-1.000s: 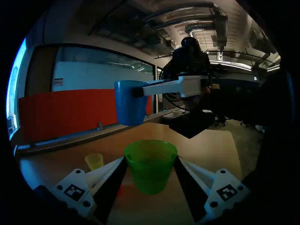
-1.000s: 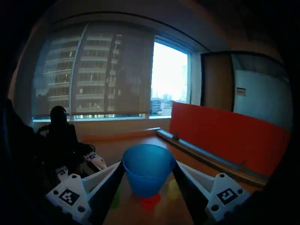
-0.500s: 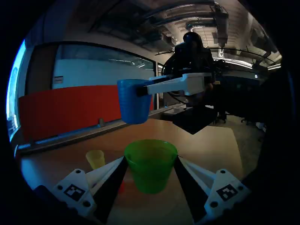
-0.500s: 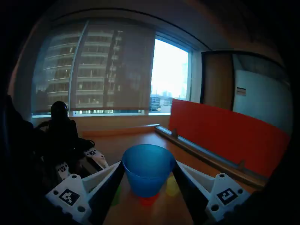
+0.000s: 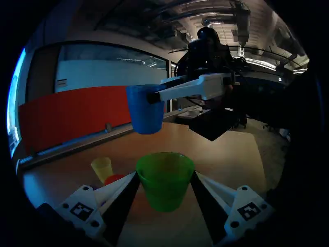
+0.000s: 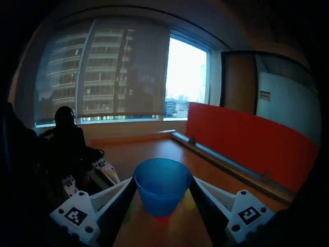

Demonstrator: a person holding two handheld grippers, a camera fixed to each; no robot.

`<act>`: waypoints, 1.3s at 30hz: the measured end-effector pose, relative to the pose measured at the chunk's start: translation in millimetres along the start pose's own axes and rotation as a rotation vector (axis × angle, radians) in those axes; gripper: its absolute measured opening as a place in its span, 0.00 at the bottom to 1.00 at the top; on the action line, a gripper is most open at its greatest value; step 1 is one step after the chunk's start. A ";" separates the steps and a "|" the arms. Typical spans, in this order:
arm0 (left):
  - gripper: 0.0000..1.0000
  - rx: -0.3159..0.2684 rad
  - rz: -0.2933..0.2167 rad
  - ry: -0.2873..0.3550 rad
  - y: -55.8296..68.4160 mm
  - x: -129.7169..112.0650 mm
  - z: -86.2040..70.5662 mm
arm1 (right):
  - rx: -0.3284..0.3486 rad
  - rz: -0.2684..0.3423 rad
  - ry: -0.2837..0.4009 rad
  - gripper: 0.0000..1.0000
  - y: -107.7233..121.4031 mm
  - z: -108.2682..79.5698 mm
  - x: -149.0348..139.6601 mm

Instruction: Pour water

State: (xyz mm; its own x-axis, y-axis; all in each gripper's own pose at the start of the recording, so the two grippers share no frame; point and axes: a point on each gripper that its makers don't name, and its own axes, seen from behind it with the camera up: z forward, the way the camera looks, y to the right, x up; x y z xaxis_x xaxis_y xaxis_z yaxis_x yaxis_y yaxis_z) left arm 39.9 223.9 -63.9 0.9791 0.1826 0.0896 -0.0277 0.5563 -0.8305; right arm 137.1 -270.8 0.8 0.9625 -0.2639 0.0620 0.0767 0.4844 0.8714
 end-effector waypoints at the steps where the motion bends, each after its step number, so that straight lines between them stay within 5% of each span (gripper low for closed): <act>1: 0.85 -0.002 0.000 -0.004 0.1 -1.4 0.6 | -0.001 0.001 -0.004 0.92 0.6 -0.1 -2.1; 39: 0.85 -0.029 -0.004 -0.228 -5.1 -67.2 13.3 | 0.028 -0.001 -0.158 0.92 -5.2 5.2 -79.6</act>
State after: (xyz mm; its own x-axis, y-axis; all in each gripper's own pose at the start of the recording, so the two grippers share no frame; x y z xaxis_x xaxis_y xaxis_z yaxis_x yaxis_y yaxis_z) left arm -28.5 219.6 -58.4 0.9081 0.3609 0.2122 -0.0151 0.5347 -0.8449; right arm 58.8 -256.6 -6.2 0.9093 -0.3936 0.1351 0.0681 0.4609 0.8848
